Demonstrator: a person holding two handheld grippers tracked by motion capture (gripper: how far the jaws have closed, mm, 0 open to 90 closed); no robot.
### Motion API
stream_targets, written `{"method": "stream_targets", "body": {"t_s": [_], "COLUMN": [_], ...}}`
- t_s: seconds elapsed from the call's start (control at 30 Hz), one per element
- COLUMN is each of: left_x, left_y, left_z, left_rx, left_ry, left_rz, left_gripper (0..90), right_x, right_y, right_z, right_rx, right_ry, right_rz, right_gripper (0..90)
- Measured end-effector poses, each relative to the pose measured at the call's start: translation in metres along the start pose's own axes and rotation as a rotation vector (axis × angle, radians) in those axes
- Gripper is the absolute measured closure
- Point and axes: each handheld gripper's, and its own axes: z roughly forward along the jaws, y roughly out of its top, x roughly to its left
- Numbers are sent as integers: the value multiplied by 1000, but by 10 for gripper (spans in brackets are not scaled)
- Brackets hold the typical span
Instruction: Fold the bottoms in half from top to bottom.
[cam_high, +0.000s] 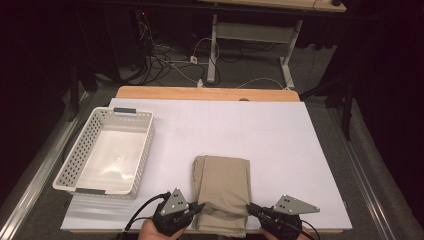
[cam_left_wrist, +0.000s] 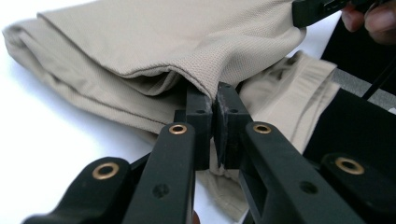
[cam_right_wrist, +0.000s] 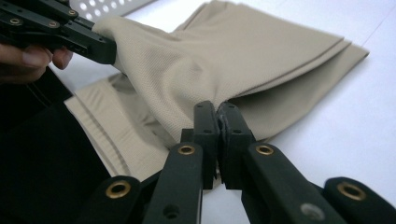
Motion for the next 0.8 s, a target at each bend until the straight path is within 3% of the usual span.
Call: {"method": "stream_targets", "body": {"t_s": [0.6, 0.8], "left_x": [-20, -23], "left_y": [-5, -13], "left_z": [-17, -15], "left_rx": [-14, 22], "left_ry": [-19, -28], "left_rz": [22, 24], "left_gripper": [824, 808], "right_x": [19, 24], "right_y": [-1, -7], "right_z": [-19, -21], "right_rx": [-24, -5], "right_ry": [23, 30], "right_rz": [-29, -29], "right_gripper": [881, 878]}}
